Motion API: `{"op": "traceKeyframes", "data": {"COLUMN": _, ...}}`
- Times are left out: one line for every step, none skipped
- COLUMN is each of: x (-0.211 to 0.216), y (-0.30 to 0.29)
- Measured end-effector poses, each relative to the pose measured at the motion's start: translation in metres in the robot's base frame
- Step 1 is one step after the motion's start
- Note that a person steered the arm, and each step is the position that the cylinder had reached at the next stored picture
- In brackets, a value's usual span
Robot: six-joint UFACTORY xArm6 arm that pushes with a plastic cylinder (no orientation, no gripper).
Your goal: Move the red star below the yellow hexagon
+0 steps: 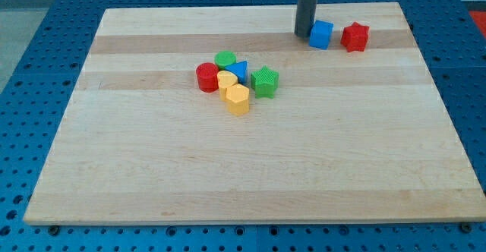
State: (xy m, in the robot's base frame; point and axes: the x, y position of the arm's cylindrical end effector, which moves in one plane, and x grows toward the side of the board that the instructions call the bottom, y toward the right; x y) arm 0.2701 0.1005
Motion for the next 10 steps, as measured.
{"op": "traceKeyframes", "data": {"x": 0.000, "y": 0.007}}
{"op": "traceKeyframes", "data": {"x": -0.010, "y": 0.015}}
{"op": "traceKeyframes", "data": {"x": -0.043, "y": 0.044}}
{"op": "traceKeyframes", "data": {"x": -0.027, "y": 0.093}}
{"op": "traceKeyframes", "data": {"x": -0.013, "y": 0.098}}
{"op": "traceKeyframes", "data": {"x": 0.010, "y": 0.098}}
{"op": "traceKeyframes", "data": {"x": 0.044, "y": 0.095}}
{"op": "traceKeyframes", "data": {"x": 0.079, "y": 0.086}}
{"op": "traceKeyframes", "data": {"x": 0.117, "y": 0.077}}
{"op": "traceKeyframes", "data": {"x": 0.150, "y": 0.071}}
